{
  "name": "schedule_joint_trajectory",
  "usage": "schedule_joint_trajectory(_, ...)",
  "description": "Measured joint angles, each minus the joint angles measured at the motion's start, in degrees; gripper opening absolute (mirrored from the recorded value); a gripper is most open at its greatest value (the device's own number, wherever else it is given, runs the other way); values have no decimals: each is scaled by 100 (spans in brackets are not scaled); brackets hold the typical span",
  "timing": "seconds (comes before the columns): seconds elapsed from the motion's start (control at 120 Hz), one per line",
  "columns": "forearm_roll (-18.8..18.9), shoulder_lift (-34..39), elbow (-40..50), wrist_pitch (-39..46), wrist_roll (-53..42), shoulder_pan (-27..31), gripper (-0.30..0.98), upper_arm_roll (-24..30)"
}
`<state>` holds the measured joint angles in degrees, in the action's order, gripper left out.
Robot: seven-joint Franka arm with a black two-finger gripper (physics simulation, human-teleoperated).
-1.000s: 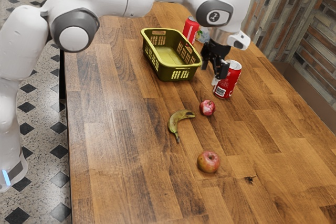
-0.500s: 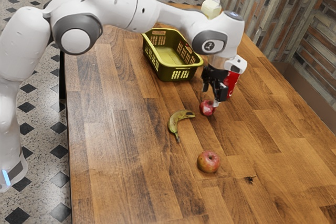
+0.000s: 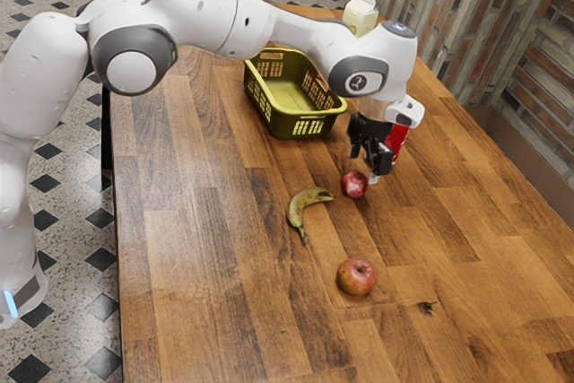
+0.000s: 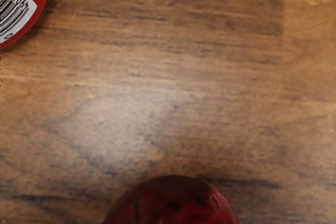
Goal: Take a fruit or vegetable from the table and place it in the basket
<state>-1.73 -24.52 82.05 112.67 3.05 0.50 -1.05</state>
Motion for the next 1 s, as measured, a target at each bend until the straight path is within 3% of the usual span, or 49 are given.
schedule_joint_trajectory(0.833, -17, -198, 234, 87, 8, 20, 68, -18)
schedule_joint_trajectory(0.933, -27, -234, 234, 104, 12, 22, 63, -18)
schedule_joint_trajectory(1.0, -30, -240, 234, 112, 15, 21, 51, -17)
